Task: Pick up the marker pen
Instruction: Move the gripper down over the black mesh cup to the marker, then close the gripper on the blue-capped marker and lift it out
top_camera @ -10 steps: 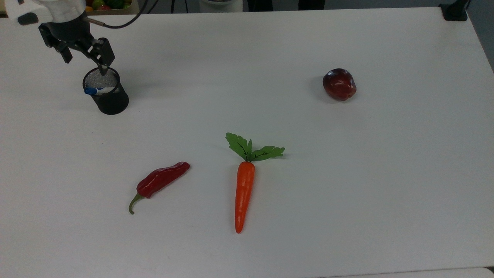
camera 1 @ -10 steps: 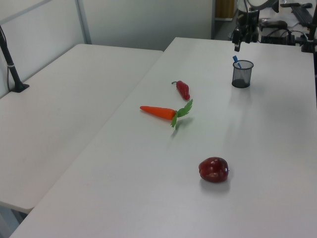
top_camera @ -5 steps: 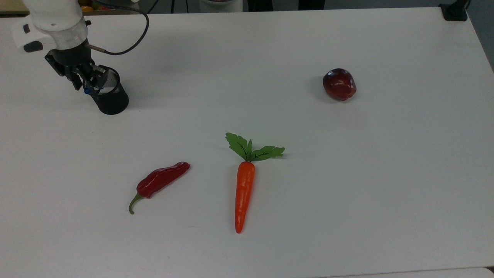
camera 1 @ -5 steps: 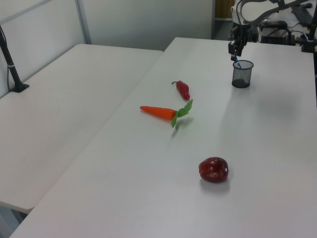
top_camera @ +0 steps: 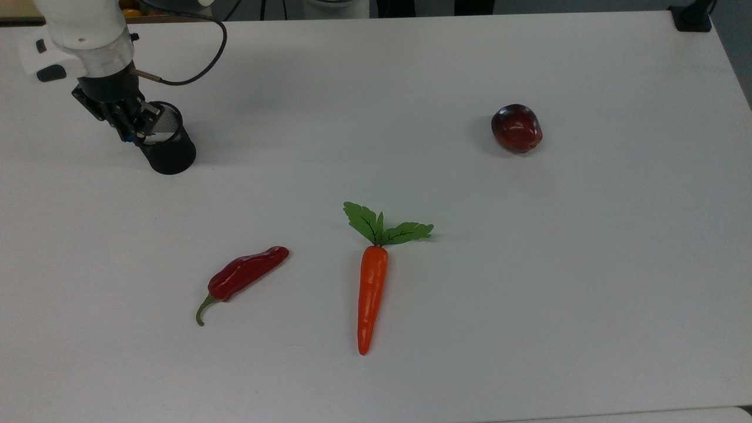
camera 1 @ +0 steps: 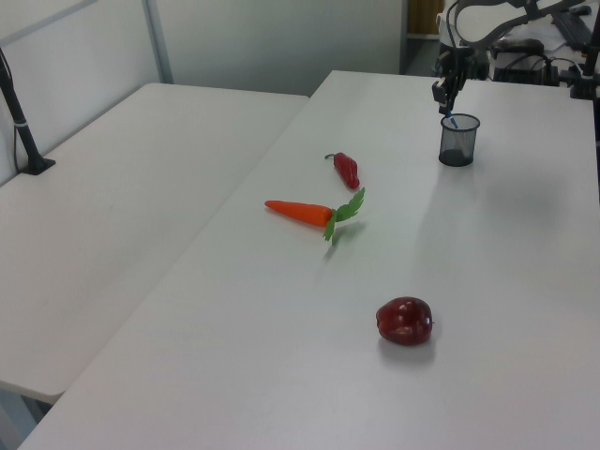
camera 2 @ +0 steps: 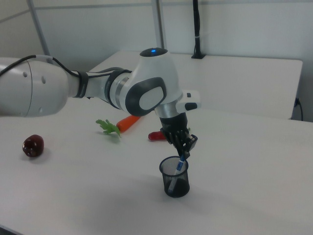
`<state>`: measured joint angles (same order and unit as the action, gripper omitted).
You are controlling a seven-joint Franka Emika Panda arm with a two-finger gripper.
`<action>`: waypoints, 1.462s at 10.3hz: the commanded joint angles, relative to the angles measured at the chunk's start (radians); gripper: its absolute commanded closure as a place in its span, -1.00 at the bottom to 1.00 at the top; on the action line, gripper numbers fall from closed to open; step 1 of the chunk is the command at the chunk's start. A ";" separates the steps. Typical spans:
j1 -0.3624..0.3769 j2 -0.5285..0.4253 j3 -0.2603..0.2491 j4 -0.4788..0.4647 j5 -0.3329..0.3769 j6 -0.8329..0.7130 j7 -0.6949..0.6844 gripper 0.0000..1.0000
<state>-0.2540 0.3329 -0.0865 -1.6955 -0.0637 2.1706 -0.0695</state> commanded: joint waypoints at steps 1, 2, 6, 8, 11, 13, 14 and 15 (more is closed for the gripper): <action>0.001 -0.012 -0.002 -0.006 -0.007 0.011 -0.016 0.76; -0.001 -0.018 -0.001 -0.003 -0.007 0.005 -0.016 0.78; -0.021 -0.067 -0.002 0.034 -0.001 -0.014 -0.012 0.78; -0.022 -0.086 -0.004 0.091 -0.002 -0.049 -0.013 0.78; -0.025 -0.103 -0.002 0.149 0.015 -0.081 -0.009 0.78; -0.002 -0.112 0.013 0.165 0.015 -0.104 -0.001 0.78; 0.037 -0.115 0.022 0.160 0.013 -0.124 0.019 0.78; 0.095 -0.117 0.022 0.157 0.013 -0.165 0.060 0.78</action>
<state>-0.2510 0.2339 -0.0652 -1.5335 -0.0611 2.0843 -0.0663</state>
